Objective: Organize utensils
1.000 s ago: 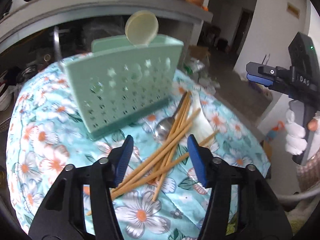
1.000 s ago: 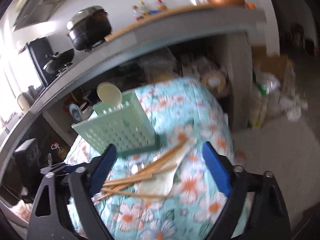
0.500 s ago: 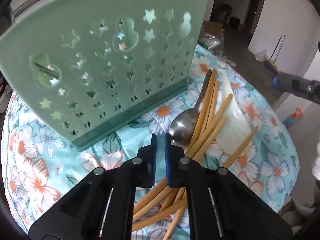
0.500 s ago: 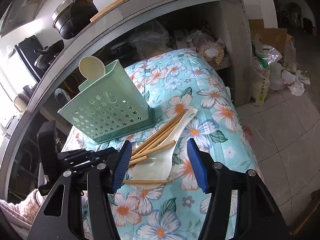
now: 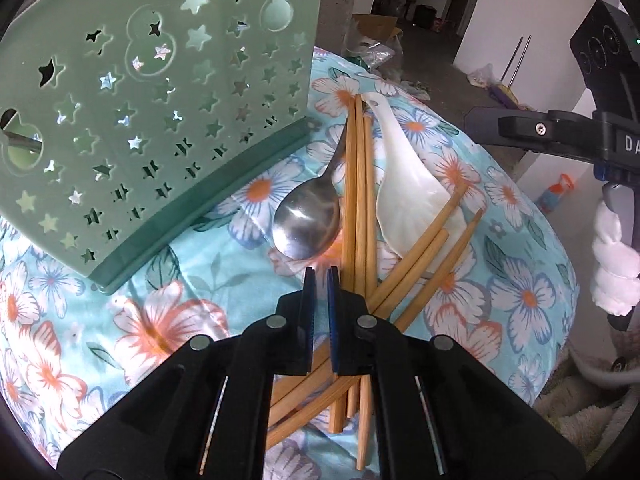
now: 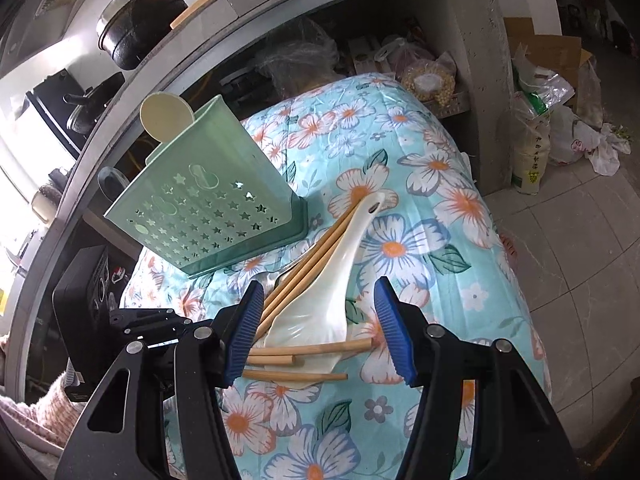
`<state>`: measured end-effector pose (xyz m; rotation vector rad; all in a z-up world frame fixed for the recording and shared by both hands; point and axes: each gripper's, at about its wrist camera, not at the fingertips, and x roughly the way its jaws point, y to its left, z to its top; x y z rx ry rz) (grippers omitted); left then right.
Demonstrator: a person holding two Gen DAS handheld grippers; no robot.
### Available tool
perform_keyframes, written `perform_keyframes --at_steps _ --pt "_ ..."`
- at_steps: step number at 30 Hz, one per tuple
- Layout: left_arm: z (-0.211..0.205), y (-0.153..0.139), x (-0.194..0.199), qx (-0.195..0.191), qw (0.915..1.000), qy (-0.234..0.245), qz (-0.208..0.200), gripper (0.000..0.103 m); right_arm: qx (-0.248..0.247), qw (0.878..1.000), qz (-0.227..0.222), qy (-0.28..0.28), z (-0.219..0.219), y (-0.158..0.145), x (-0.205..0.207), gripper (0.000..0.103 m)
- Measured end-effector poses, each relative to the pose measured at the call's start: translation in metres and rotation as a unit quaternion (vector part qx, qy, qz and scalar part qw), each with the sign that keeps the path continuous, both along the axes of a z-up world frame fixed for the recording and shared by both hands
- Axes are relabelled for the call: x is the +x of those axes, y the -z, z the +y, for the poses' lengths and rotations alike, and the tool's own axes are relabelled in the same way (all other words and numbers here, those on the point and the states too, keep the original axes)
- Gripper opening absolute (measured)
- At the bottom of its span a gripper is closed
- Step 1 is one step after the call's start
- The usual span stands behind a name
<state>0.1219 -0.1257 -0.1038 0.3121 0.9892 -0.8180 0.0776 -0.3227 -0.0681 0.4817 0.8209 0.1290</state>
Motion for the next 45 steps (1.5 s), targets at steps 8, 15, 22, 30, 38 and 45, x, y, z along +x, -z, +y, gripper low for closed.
perform_keyframes --at_steps 8,15,22,30,38,45 --pt "0.005 0.001 0.002 -0.01 0.9999 -0.008 0.006 0.005 0.014 1.0 0.025 0.005 -0.005 0.012 0.0 0.056" --pt "0.023 -0.026 -0.014 -0.05 0.998 0.003 -0.038 0.005 0.011 0.999 0.032 0.011 -0.007 0.015 -0.002 0.056" --pt "0.004 -0.029 -0.028 -0.044 0.9968 0.047 -0.048 0.005 0.008 0.999 0.044 0.017 -0.008 0.021 -0.002 0.056" --pt "-0.002 -0.017 -0.025 -0.053 0.9964 0.066 0.009 0.006 0.015 0.998 0.048 0.029 -0.018 0.024 -0.009 0.056" --pt "-0.006 -0.011 -0.038 -0.047 0.9919 0.112 0.038 0.006 0.023 0.998 0.049 0.028 -0.02 0.027 -0.01 0.056" --pt "-0.008 -0.009 -0.043 -0.044 0.9909 0.118 0.048 0.008 0.027 0.998 0.046 0.03 -0.019 0.025 -0.012 0.056"
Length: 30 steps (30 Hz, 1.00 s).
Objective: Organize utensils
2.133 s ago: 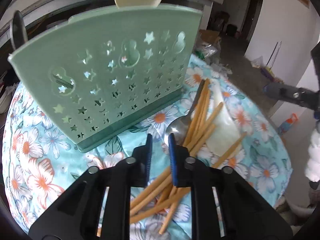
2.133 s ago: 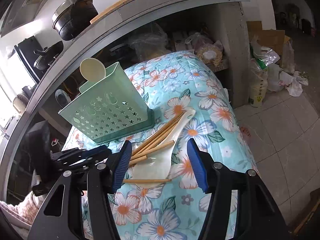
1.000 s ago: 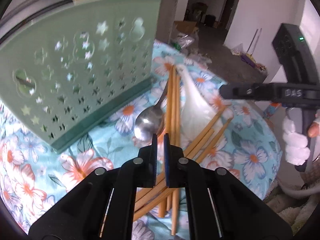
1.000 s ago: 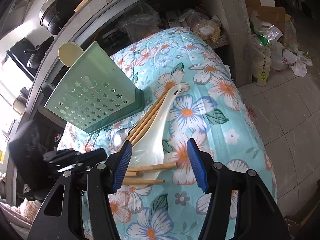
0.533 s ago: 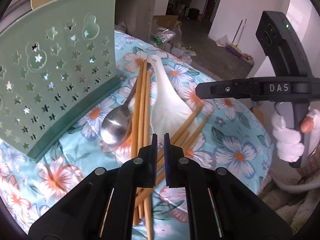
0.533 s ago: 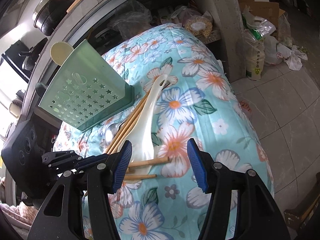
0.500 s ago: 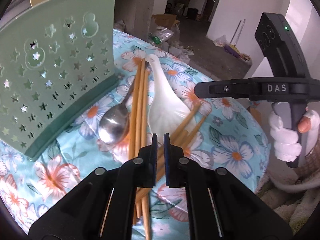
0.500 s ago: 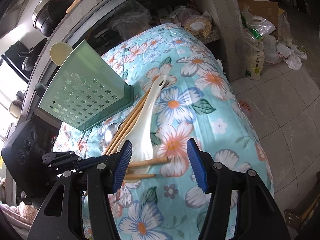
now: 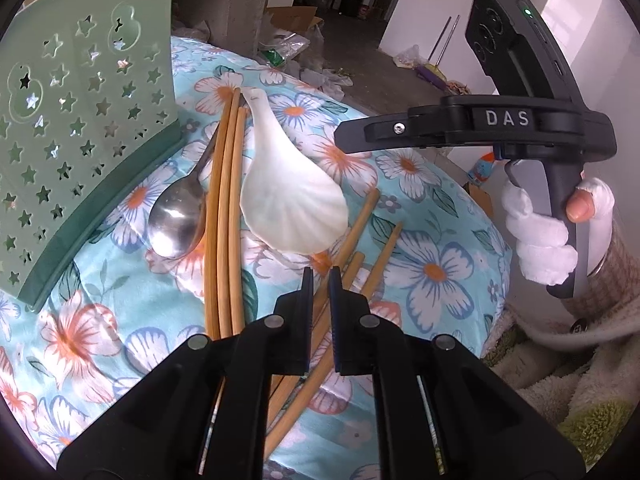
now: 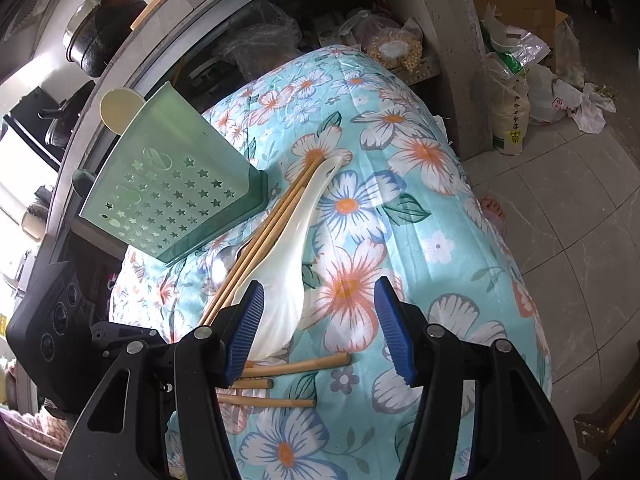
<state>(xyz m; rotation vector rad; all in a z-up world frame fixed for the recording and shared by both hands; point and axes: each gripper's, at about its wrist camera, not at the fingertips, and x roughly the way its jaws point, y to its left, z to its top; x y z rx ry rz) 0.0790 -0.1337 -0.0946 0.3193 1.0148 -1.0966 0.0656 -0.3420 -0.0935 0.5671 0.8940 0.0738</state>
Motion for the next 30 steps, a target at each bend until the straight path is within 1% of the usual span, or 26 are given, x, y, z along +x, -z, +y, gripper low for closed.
perform_keyframes --at_steps 4,6,7,10,13,15,18,20,23,26,30 --pt "0.007 -0.002 0.01 -0.006 0.9995 -0.028 0.014 0.014 0.005 1.0 -0.001 0.002 -0.002 0.001 -0.001 0.056" --pt "0.012 -0.004 0.018 -0.019 0.9982 -0.047 0.031 0.019 0.006 1.0 -0.002 0.002 -0.002 0.001 -0.001 0.056" --pt "0.014 -0.003 0.022 -0.025 0.9971 -0.057 0.043 0.02 0.008 1.0 -0.002 0.002 -0.003 0.001 -0.001 0.056" --pt "0.021 -0.001 0.034 -0.044 0.9917 -0.091 0.08 0.025 0.011 1.0 -0.002 0.001 -0.003 0.002 -0.002 0.056" --pt "0.026 0.006 0.044 -0.059 0.9823 -0.122 0.129 0.028 0.014 1.0 -0.003 0.0 -0.003 0.003 -0.001 0.056" --pt "0.027 0.011 0.048 -0.067 0.9762 -0.132 0.159 0.028 0.017 1.0 -0.004 0.0 -0.004 0.004 -0.001 0.056" --pt "0.028 0.016 0.049 -0.072 0.9697 -0.136 0.189 0.028 0.02 1.0 -0.006 0.001 -0.006 0.004 -0.002 0.056" --pt "0.028 0.02 0.049 -0.075 0.9635 -0.142 0.214 0.028 0.023 1.0 -0.005 0.002 -0.007 0.006 -0.002 0.056" --pt "0.029 0.026 0.049 -0.082 0.9533 -0.157 0.245 0.028 0.026 1.0 -0.003 0.002 -0.008 0.008 -0.002 0.056" --pt "0.03 0.031 0.048 -0.084 0.947 -0.168 0.261 0.028 0.026 1.0 -0.005 0.001 -0.009 0.007 -0.001 0.056" --pt "0.027 0.037 0.051 -0.097 0.9347 -0.18 0.291 0.029 0.029 1.0 -0.006 0.002 -0.01 0.008 -0.001 0.056"
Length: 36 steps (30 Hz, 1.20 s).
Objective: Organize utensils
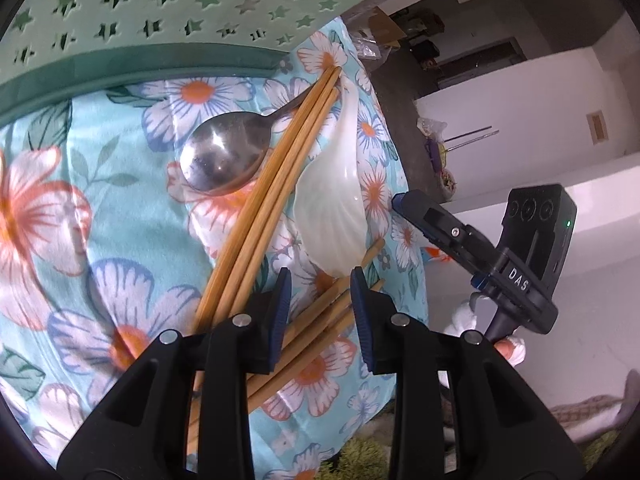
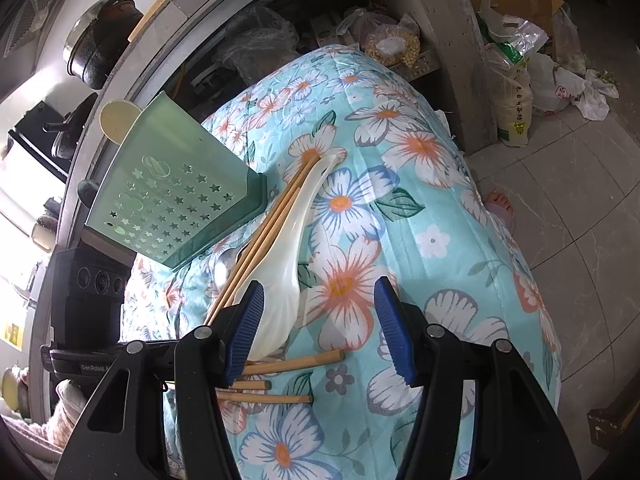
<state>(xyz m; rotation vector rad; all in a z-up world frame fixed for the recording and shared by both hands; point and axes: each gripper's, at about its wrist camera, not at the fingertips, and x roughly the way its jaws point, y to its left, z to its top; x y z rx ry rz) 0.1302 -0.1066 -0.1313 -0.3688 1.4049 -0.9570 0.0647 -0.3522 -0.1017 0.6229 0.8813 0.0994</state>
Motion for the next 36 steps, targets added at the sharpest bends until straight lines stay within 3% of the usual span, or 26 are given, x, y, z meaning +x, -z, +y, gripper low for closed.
perform_keyframes --at_steps 7,10,12,14,19,22,25,30,33,36 --pt "-0.007 0.005 0.005 -0.022 0.9991 -0.021 0.029 0.029 0.007 1.0 0.001 0.004 -0.003 0.003 -0.002 0.056" --pt "-0.013 0.0 0.005 -0.012 0.9996 -0.022 0.011 0.022 0.007 1.0 -0.001 0.007 -0.004 0.003 -0.004 0.056" --pt "-0.016 0.0 0.004 -0.002 0.9997 -0.023 0.0 0.008 0.008 1.0 -0.001 0.009 -0.005 0.003 -0.006 0.056" --pt "-0.015 -0.003 0.005 -0.003 0.9997 -0.024 -0.005 0.007 0.008 1.0 -0.002 0.011 -0.006 0.003 -0.008 0.056" --pt "-0.001 -0.029 0.005 -0.006 0.998 -0.026 -0.057 0.004 0.007 1.0 -0.005 0.018 -0.008 0.0 -0.012 0.056" --pt "0.011 -0.052 0.001 -0.001 0.9934 -0.03 -0.111 0.003 0.008 1.0 -0.009 0.016 -0.007 -0.001 -0.012 0.056" --pt "0.023 -0.07 -0.003 0.015 0.9864 -0.028 -0.161 0.003 0.006 1.0 -0.012 0.01 -0.004 -0.003 -0.012 0.056" --pt "0.046 -0.07 0.003 0.059 0.9777 -0.056 -0.194 0.003 0.004 1.0 -0.016 0.002 0.003 -0.006 -0.012 0.056" --pt "0.063 -0.05 0.018 0.075 0.9793 -0.087 -0.167 0.003 0.003 1.0 -0.017 0.001 0.004 -0.008 -0.014 0.056" --pt "0.073 -0.033 0.025 0.065 0.9843 -0.106 -0.126 0.003 -0.001 1.0 -0.019 0.003 0.004 -0.01 -0.016 0.056"
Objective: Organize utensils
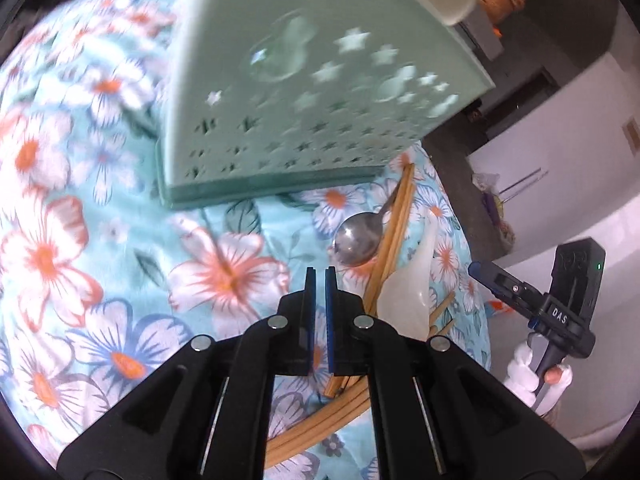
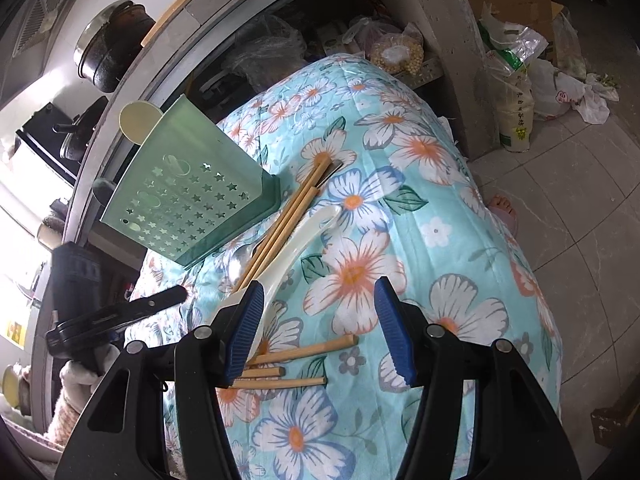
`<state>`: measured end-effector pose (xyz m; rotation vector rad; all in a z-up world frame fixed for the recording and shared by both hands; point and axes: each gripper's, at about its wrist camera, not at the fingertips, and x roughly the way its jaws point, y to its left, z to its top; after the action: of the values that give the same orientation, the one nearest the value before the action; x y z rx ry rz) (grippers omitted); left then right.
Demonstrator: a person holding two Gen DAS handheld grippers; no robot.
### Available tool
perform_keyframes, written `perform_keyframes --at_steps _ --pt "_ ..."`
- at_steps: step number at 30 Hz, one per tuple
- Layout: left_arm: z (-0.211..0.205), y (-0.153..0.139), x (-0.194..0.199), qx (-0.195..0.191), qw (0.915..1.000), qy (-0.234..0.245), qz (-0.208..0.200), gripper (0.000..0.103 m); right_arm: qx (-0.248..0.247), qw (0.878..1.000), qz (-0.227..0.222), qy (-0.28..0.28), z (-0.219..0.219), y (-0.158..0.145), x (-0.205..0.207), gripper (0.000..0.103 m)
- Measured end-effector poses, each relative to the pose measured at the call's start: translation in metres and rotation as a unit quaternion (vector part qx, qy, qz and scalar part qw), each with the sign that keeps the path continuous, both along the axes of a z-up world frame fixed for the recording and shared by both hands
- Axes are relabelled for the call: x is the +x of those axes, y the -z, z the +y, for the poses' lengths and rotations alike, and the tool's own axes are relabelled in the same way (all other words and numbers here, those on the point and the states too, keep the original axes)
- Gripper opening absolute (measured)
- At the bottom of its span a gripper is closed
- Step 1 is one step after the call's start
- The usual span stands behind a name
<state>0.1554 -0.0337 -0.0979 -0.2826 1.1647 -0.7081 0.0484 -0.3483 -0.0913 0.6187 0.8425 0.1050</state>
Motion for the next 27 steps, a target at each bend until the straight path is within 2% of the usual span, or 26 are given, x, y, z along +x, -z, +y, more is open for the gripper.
perform_keyframes --at_steps 2,6,8,12,15,19,27 --pt "0.004 0.003 0.0 -0.025 0.9995 0.001 0.021 0.004 -0.001 1.0 0.0 0.003 -0.002 -0.001 -0.001 0.056" --pt "0.004 0.003 -0.007 -0.066 0.9962 0.022 0.053 0.022 0.004 1.0 0.005 0.005 -0.003 0.003 0.0 0.056" --pt "-0.001 0.004 -0.011 -0.078 0.9937 0.04 0.07 0.027 0.005 1.0 0.006 0.002 -0.001 0.004 0.001 0.056" --pt "-0.014 0.005 -0.024 -0.035 0.9956 0.065 0.057 0.028 0.003 1.0 0.006 -0.006 0.004 0.004 0.004 0.056" --pt "-0.025 0.007 -0.034 -0.012 0.9937 0.095 0.059 0.028 0.001 1.0 0.006 -0.006 0.004 0.004 0.004 0.056" --pt "-0.033 0.013 -0.04 -0.009 0.9911 0.113 0.07 0.03 0.005 1.0 0.008 -0.002 0.002 0.005 0.003 0.056" --pt "-0.033 0.028 -0.033 -0.047 0.9883 0.088 0.115 0.03 0.006 1.0 0.008 -0.006 0.005 0.007 0.003 0.056"
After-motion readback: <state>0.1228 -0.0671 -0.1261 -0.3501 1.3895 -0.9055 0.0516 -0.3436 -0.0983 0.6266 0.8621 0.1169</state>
